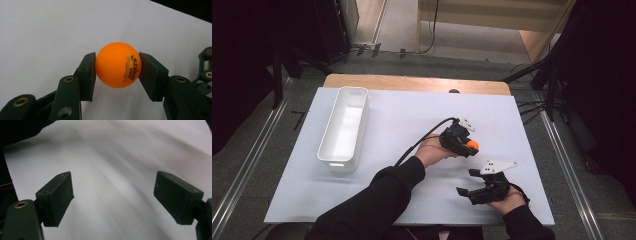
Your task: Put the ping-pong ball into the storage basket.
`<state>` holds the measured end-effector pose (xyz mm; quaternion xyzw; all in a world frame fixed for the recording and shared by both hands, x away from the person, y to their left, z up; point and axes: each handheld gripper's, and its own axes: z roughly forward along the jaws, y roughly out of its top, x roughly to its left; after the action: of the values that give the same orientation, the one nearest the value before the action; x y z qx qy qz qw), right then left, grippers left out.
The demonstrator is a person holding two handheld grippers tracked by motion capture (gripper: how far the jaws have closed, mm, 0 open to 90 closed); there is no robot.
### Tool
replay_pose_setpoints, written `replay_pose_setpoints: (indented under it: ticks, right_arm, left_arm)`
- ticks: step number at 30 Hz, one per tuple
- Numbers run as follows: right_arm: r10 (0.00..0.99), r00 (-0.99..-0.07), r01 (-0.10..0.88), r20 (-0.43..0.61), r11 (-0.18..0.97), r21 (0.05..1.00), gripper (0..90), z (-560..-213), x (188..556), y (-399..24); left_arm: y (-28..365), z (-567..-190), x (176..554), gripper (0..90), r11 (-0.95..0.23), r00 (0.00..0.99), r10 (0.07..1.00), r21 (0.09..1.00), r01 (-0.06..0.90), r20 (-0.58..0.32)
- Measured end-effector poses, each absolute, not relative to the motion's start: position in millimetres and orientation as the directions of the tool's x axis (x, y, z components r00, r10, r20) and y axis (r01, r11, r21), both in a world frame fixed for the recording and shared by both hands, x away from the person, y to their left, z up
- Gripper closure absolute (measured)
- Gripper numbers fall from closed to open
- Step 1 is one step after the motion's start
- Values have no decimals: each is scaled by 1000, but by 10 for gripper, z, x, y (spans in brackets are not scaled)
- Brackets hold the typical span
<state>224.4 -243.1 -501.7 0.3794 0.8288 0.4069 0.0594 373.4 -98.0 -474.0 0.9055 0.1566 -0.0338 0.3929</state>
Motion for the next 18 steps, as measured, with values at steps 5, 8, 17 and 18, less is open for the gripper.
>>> replay_pose_setpoints:
  ticks: [5, 8, 17, 18]
  right_arm:
    - [681, -702, 581, 208, 378, 721, 146, -5016, 2248, -2430]
    - [684, -698, 583, 210, 374, 721, 146, -5015, 2248, -2431]
    - [684, -699, 583, 209, 376, 721, 146, -5014, 2252, -2435]
    - [684, -699, 582, 208, 376, 721, 146, -5014, 2253, -2435]
  left_arm:
    - [-933, -4699, 3724, 510, -649, 951, 256, 697, 304, -176]
    - [-897, -4667, 3719, 510, -651, 952, 250, 698, 300, -176]
    - [-806, -4586, 3697, 510, -638, 948, 252, 703, 315, -196]
    - [-796, -4581, 3688, 510, -633, 947, 255, 707, 316, -195]
